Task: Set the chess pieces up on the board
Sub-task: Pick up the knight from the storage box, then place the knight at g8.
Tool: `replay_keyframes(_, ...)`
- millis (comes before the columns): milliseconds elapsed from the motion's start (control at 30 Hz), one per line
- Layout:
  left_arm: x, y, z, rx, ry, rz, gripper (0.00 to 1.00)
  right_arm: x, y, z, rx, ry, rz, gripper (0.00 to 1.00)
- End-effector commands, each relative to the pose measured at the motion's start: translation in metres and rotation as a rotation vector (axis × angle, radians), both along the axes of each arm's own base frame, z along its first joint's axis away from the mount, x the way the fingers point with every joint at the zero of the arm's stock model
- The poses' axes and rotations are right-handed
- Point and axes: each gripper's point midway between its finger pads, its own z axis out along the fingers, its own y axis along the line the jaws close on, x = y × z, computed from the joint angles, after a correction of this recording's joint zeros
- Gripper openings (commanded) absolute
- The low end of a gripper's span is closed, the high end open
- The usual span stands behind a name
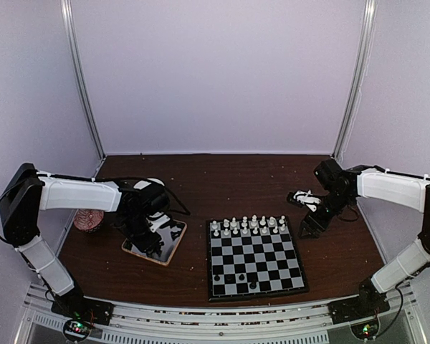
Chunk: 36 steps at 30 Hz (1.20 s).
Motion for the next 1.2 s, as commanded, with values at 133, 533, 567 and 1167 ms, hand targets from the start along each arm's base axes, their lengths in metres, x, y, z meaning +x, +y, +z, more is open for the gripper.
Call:
replay_keyframes(133, 0.005, 0.002, 0.018, -0.004, -0.025, 0.013, 0.04, 0.004, 0.002, 0.005, 0.008, -0.008, 0.009, 0.78)
replay_keyframes(533, -0.006, -0.082, 0.113, -0.173, -0.149, -0.178, 0.03, 0.004, 0.003, 0.011, 0.022, -0.024, 0.011, 0.78)
replay_keyframes(567, -0.013, -0.1, 0.119, -0.196, -0.154, -0.236, 0.03, 0.004, 0.004, 0.012, 0.024, -0.027, 0.012, 0.78)
replay_keyframes(1167, -0.129, -0.24, 0.072, -0.162, -0.003, -0.929, 0.03, 0.004, 0.001, 0.022, 0.028, -0.066, 0.001, 0.77)
